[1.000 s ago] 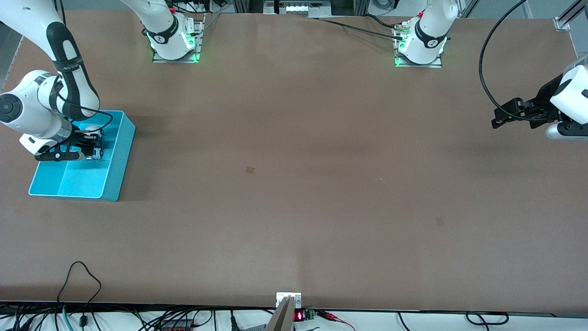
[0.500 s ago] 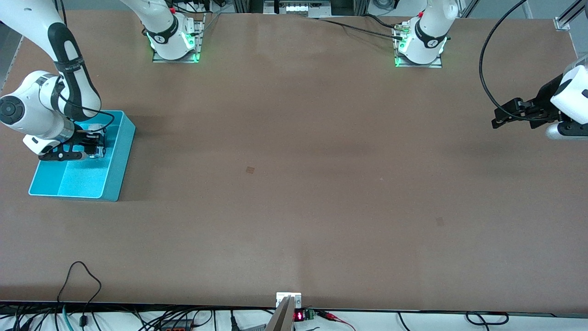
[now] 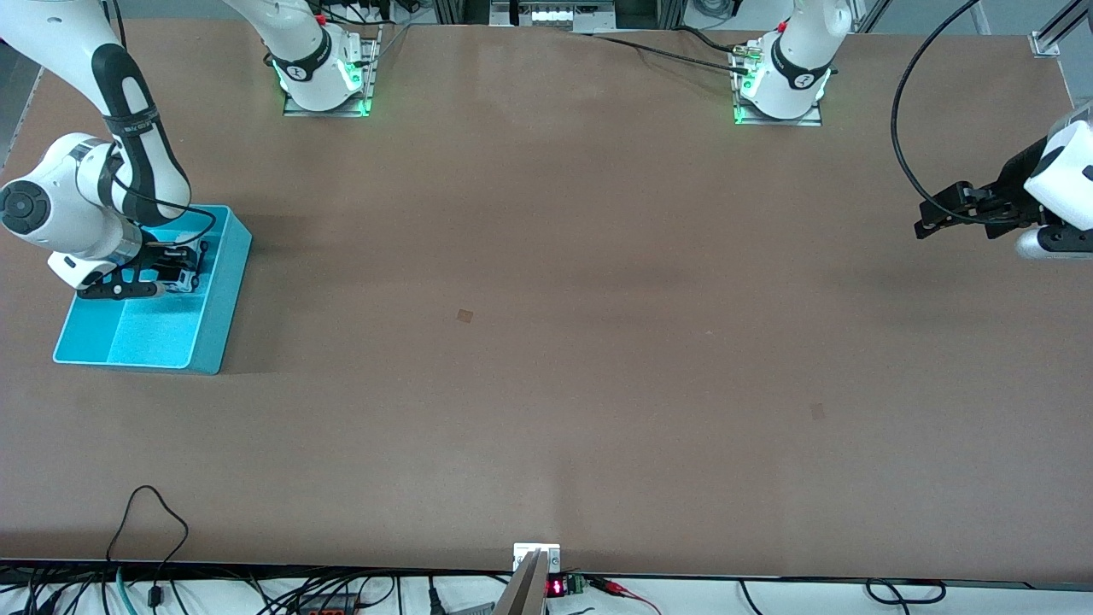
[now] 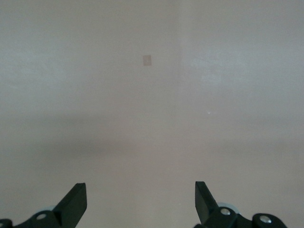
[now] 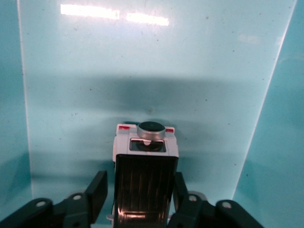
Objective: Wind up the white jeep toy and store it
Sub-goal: 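Lower the jeep into the blue box with the right gripper, then open the right gripper and raise it out of the box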
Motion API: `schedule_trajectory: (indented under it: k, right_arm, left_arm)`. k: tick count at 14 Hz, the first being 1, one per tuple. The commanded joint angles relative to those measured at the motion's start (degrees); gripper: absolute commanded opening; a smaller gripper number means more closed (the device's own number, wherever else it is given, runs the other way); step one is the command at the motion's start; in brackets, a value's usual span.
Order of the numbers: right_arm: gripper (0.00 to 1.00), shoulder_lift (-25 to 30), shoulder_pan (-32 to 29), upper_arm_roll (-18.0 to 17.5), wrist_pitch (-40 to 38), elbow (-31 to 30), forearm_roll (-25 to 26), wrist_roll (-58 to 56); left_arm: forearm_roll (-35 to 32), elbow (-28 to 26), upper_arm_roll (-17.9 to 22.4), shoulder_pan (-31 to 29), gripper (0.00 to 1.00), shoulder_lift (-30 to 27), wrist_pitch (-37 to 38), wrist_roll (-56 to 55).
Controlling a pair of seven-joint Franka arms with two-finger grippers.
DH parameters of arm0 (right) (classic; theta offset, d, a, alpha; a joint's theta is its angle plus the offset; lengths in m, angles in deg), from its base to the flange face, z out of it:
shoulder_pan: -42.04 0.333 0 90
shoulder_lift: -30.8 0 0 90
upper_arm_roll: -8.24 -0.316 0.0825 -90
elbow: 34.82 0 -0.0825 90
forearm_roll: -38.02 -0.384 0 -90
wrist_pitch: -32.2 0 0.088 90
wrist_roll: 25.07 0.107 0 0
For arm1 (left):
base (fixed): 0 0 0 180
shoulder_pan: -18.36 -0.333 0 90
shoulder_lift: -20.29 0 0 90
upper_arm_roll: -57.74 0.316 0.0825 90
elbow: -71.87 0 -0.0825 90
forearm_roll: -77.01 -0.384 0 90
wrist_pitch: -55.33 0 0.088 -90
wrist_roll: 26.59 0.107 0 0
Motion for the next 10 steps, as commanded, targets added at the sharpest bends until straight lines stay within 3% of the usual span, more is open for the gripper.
schedule_trajectory:
  k: [1,3,6,10]
  right_arm:
    - [0.77,0.0,-0.2,-0.5,-0.5,0.0,-0.7,0.3]
    - [1.00,0.2,-0.1,-0.5,-1.1,0.4,-0.7,0.3]
    - [1.00,2.1,0.0,-1.2,-5.5,4.0,-0.6,0.0]
    - [1.00,3.0,0.2,-2.4,-18.6,15.9,-0.7,0.0]
  left_arm:
    - [0.0,-0.5,-0.1,-0.3,1.00,-1.1,0.6,-0.5]
    - [0.0,-0.5,-0.3,-0.3,1.00,-1.3,0.3,-0.5]
    - [0.1,-1.3,-0.4,-0.3,1.00,-1.9,-0.6,-0.5]
    - [0.1,-4.7,-0.4,-0.2,1.00,-4.1,-4.4,-0.5]
